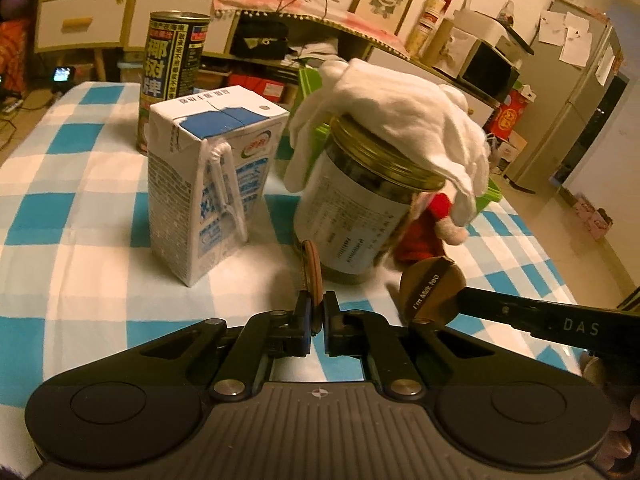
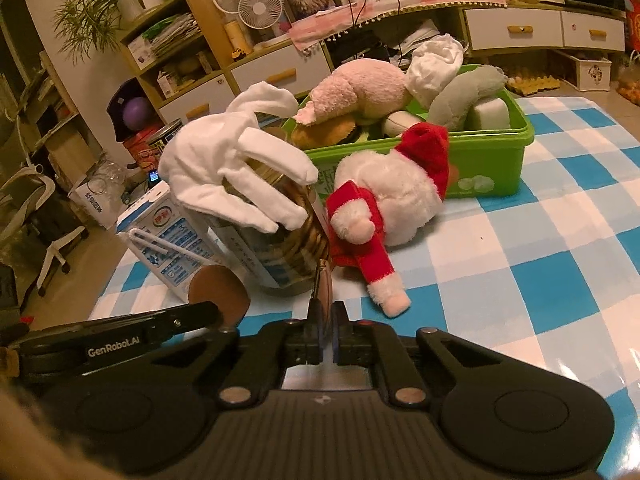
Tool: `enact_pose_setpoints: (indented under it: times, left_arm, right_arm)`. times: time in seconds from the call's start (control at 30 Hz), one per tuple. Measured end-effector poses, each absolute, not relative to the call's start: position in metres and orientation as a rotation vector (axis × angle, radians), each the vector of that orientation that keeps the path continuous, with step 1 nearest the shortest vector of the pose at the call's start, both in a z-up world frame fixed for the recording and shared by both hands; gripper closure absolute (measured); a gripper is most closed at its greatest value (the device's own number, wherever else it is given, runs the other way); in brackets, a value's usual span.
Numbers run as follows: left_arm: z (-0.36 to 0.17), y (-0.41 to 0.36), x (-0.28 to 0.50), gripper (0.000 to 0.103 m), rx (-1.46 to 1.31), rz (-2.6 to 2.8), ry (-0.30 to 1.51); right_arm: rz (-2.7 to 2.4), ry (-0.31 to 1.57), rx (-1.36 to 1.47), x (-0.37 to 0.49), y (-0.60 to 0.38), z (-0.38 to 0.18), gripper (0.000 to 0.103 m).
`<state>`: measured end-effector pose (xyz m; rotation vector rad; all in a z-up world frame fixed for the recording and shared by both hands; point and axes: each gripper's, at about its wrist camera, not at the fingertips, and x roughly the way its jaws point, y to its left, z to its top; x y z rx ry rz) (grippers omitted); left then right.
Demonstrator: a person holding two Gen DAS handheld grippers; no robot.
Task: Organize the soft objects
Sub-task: 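Close left gripper on the brown disc while right gripper closes on the 'I'm Milk tea' disc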
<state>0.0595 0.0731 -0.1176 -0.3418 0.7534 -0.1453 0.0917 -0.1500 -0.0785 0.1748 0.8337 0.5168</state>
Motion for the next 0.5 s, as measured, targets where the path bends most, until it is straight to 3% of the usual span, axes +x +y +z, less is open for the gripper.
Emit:
enact_pose_setpoints:
  times: [0.5]
  left_arm:
    - [-0.114,0.068,0.052,0.102,-0.411,-0.197,0.828]
  right_arm:
    - [0.525,0.876,0.19,0.078,-0.164,-0.074,0.096]
